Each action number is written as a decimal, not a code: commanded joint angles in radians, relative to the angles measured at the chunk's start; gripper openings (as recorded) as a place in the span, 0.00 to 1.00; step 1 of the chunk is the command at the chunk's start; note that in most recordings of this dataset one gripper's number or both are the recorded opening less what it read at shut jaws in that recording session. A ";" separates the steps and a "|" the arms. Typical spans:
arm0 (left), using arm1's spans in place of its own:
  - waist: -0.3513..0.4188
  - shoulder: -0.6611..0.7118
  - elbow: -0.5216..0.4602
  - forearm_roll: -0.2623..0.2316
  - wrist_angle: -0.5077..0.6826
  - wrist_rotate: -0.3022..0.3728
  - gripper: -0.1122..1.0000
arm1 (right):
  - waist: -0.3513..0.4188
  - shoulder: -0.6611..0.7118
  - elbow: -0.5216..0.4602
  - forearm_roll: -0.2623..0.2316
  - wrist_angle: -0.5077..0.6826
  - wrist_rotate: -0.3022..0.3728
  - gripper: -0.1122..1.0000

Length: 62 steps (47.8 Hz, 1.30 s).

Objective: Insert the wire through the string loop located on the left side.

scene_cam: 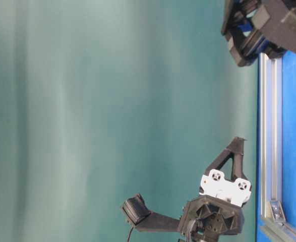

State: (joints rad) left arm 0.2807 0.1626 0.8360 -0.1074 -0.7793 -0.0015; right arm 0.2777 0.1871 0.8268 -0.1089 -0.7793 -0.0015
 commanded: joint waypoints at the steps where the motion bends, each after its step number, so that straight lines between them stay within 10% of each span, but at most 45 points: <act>1: 0.002 -0.032 -0.008 0.008 0.015 -0.003 0.10 | 0.005 -0.057 -0.009 -0.003 0.000 0.002 0.11; 33: 0.003 -0.035 0.000 0.009 0.020 -0.005 0.10 | 0.003 -0.058 -0.031 0.000 0.121 0.032 0.10; 51: 0.002 -0.035 0.000 0.009 0.020 -0.005 0.10 | 0.000 -0.058 -0.034 0.015 0.147 0.060 0.92; 62: 0.002 -0.035 0.002 0.009 0.020 -0.005 0.10 | -0.002 -0.044 -0.032 0.043 0.147 0.061 0.88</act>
State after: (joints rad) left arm 0.2807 0.1611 0.8452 -0.0997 -0.7517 -0.0046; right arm 0.2777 0.1641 0.8069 -0.0767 -0.6274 0.0568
